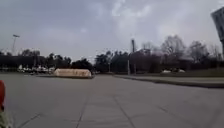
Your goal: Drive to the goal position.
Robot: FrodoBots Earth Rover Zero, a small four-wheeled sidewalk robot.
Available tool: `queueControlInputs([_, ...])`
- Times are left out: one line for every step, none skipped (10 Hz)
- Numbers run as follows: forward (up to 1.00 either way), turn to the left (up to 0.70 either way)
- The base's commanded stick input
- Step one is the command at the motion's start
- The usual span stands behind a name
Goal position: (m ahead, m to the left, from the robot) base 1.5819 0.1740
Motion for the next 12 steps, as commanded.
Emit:
queueControlInputs([0.85, 0.34])
queueControlInputs([0.85, 0.34])
queueControlInputs([0.85, 0.34])
queueControlInputs([0.85, 0.34])
queueControlInputs([0.85, 0.34])
queueControlInputs([0.85, 0.34])
queueControlInputs([0.85, 0.33])
queueControlInputs([0.85, 0.3])
queueControlInputs([0.85, 0.19])
queueControlInputs([0.85, 0.08])
queueControlInputs([0.85, 0.0])
queueControlInputs([0.85, 0.0])
